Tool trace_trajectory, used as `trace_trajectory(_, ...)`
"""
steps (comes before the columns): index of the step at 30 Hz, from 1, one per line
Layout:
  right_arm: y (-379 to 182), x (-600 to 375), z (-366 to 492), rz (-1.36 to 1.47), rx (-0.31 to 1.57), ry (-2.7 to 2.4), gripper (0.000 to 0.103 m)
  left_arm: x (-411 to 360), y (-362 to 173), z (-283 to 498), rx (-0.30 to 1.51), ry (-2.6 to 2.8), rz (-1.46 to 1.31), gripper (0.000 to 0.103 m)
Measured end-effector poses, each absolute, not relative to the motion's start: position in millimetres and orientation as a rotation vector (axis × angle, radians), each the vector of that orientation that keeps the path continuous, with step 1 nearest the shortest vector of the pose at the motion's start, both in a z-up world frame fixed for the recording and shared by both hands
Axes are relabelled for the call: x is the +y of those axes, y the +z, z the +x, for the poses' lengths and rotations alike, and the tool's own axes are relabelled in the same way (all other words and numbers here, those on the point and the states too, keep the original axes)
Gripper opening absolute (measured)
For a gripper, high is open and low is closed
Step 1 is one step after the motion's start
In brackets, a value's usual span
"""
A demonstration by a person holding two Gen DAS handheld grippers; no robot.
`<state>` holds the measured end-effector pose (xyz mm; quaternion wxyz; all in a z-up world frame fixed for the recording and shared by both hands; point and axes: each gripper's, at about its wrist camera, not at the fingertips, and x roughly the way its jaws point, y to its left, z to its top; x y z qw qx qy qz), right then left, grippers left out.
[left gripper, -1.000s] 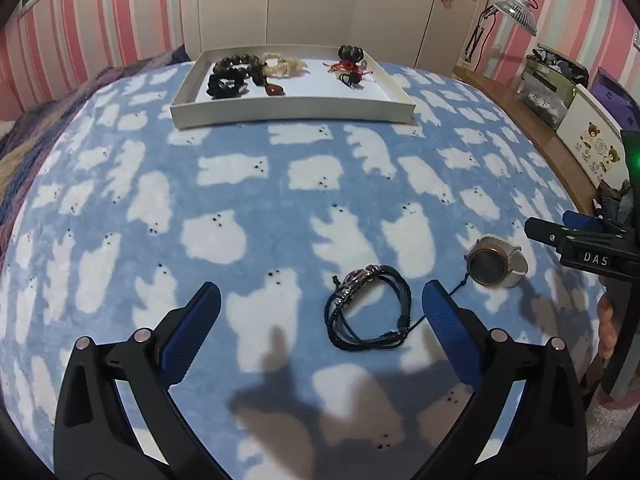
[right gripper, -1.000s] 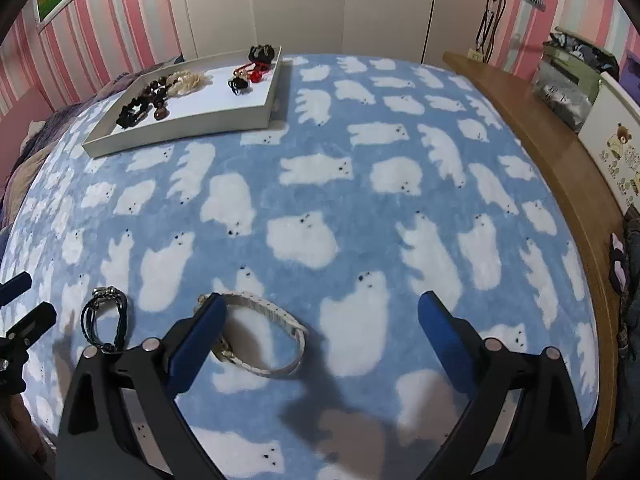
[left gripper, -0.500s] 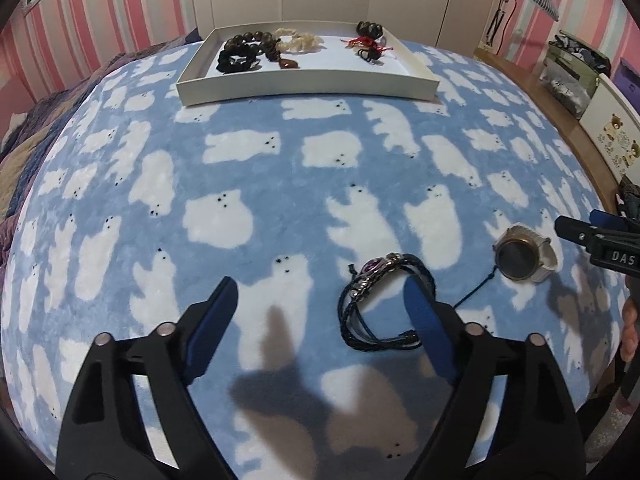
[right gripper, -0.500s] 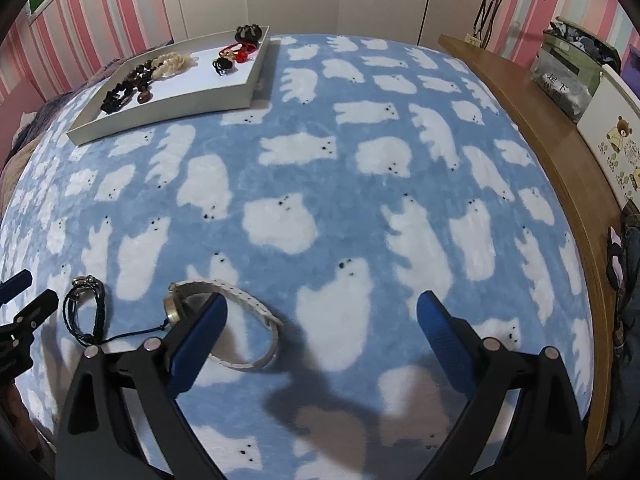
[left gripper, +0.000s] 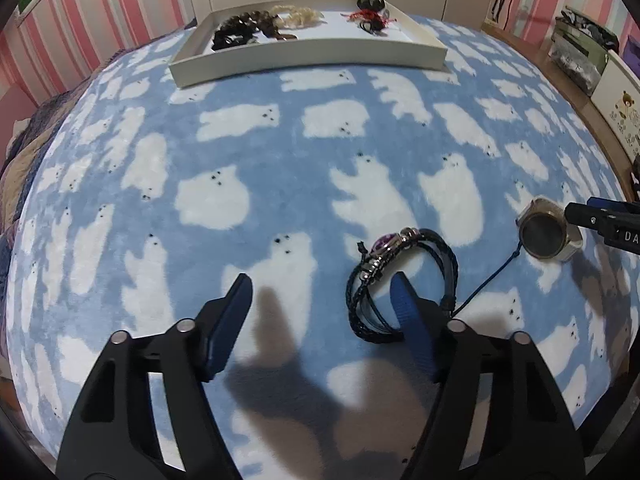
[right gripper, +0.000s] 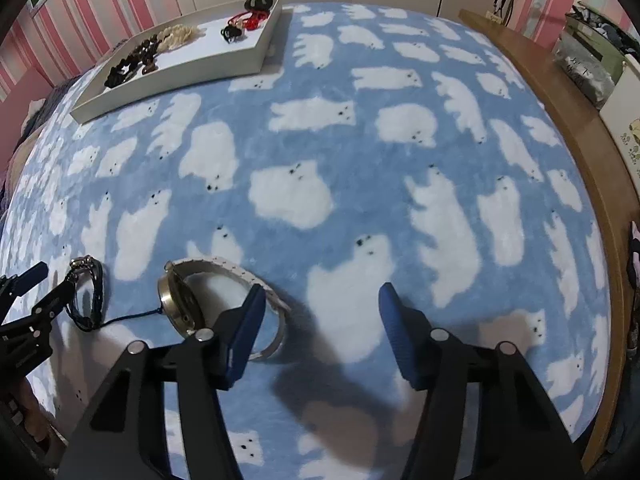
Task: Organize jewelry
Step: 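Reach the left tool to the leather wrap bracelet while the right tool reaches the white-strap watch, then grasp the leather bracelet with the left tool while the right tool grasps the watch strap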
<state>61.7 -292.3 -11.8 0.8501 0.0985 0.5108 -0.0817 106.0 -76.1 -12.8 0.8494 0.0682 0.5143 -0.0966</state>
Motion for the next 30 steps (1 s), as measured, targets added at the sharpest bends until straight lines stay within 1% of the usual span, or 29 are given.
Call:
trace_trajectory(4,-17,-289,64,0.217,1.090,-0.147,0.050,-79,-19,110,1.107,-0.211,0.146,0.060)
trace_trajectory(7,-21,-284,66,0.209,1.102,-0.130,0.050,-79,-20,112,1.109,-0.213,0.141,0.059)
trace_trajectory(9,-23,-280,67,0.203,1.109,-0.123,0.049,-81,-20,113,1.106,-0.217,0.146,0.054)
trace_trajectory(12,-27,-276,69,0.194,1.123,-0.112,0.042,-84,-21,114,1.109,-0.223,0.152,0.049)
trace_trajectory(15,-29,-273,69,0.170,1.122,-0.117,0.038,-88,-21,114,1.106,-0.236,0.157,0.043)
trace_trajectory(18,-28,-268,68,0.149,1.117,-0.111,0.027,-89,-22,115,1.107,-0.241,0.160,0.040)
trace_trajectory(20,-28,-263,68,0.118,1.112,-0.108,0.020,-90,-22,116,1.105,-0.243,0.163,0.035)
trace_trajectory(25,-26,-258,65,0.090,1.101,-0.121,0.018,-93,-22,115,1.098,-0.261,0.162,0.020)
trace_trajectory(30,-27,-257,65,0.067,1.096,-0.135,0.018,-91,-22,116,1.094,-0.265,0.146,0.015)
